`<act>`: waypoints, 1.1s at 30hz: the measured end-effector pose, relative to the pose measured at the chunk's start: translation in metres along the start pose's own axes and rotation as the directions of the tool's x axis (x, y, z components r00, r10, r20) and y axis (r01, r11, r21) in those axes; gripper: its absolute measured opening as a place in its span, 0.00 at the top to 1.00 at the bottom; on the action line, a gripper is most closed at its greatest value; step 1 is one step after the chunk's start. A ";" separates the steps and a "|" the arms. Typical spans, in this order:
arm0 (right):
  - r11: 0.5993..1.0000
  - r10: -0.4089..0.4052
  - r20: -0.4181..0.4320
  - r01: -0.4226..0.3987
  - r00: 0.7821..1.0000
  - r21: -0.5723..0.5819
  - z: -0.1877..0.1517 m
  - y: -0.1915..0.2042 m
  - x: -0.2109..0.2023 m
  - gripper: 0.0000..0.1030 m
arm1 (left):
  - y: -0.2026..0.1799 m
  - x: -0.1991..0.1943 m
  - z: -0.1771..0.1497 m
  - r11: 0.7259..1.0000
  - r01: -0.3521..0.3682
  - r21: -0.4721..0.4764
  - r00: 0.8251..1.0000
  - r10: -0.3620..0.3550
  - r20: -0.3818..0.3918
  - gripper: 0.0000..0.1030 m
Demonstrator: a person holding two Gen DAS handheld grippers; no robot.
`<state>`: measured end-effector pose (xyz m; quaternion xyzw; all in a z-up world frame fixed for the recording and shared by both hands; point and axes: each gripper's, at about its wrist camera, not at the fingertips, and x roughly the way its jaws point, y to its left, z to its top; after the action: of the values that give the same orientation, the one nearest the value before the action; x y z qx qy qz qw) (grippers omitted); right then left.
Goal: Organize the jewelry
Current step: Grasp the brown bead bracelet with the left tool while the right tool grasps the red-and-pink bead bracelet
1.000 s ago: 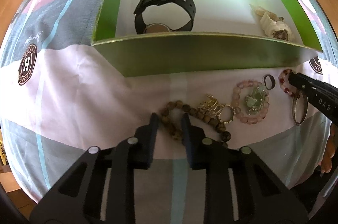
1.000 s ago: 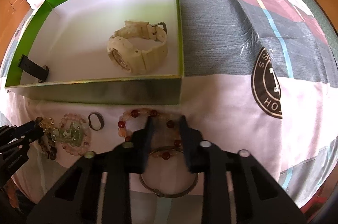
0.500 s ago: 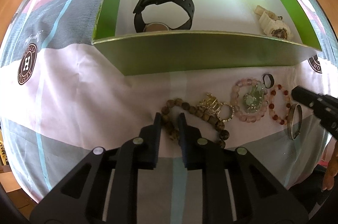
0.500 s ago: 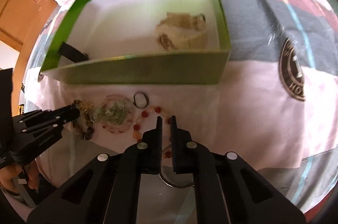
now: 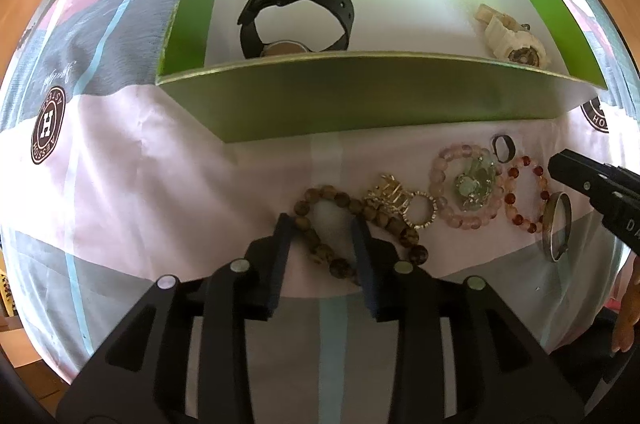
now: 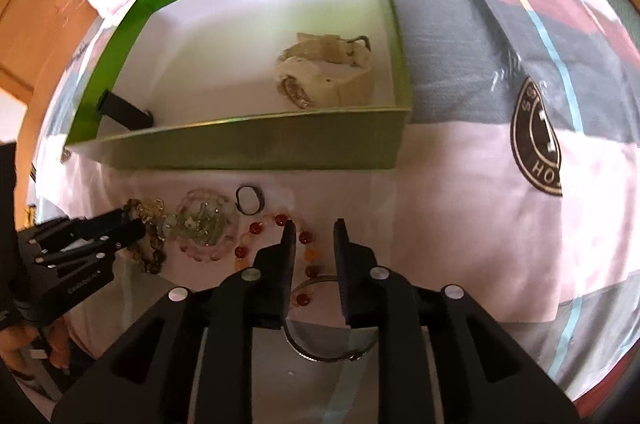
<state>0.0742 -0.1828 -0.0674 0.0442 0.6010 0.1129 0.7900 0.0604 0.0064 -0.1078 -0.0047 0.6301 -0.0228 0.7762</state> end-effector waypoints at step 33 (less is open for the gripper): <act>0.998 0.028 0.169 -0.018 0.985 -0.061 0.001 0.017 -0.044 0.93 | 0.013 -0.069 0.002 0.993 0.110 0.031 0.977 -0.114 0.179 0.93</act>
<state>0.0614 -0.1762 -0.0220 0.0374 0.5274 0.1355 0.8379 0.0484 0.0217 -0.0407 -0.0340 0.5555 -0.0725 0.8277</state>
